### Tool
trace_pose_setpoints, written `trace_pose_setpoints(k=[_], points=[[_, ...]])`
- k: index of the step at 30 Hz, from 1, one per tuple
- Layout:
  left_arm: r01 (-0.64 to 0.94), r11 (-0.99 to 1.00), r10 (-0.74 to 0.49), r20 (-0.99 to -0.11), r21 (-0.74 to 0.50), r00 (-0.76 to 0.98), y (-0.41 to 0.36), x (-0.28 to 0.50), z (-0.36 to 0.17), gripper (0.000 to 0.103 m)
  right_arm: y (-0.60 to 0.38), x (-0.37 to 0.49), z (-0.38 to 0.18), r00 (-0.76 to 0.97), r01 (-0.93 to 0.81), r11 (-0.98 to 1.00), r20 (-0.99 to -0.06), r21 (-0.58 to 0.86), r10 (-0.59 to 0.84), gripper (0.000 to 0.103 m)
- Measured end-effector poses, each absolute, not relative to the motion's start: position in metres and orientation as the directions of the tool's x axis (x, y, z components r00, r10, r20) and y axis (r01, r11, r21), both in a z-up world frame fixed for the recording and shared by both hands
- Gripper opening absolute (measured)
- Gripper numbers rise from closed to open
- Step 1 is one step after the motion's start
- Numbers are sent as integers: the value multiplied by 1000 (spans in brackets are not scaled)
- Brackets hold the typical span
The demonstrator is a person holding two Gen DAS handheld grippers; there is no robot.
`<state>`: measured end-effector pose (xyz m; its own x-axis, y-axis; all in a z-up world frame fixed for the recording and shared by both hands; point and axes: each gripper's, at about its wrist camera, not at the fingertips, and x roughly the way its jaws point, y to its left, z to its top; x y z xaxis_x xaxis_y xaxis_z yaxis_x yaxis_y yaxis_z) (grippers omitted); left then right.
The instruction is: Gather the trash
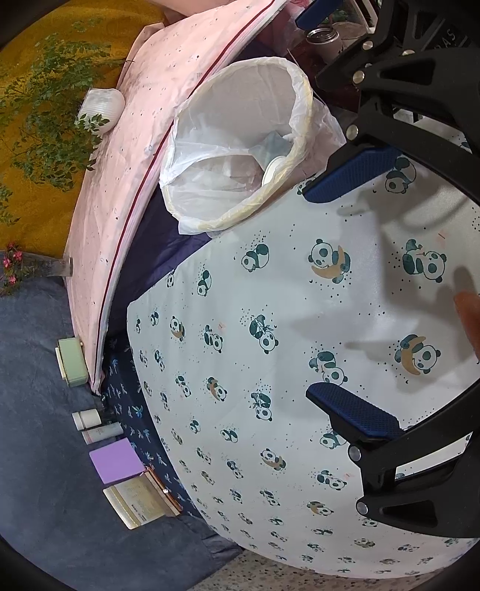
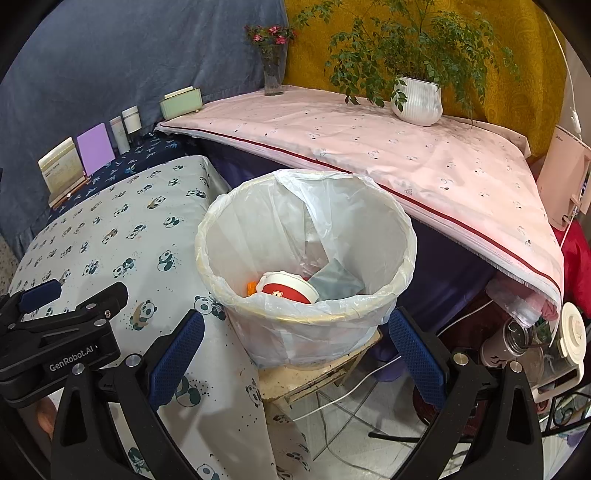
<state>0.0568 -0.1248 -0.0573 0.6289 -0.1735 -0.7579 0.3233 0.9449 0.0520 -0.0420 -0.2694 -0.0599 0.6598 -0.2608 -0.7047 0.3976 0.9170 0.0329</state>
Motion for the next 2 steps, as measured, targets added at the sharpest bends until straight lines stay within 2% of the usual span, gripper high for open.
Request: trace_pose_setpoints(k=[2], points=[[324, 945, -179, -760, 44, 625, -123, 57, -57, 93, -269, -42, -60, 661, 398, 917, -703, 32, -262, 97]])
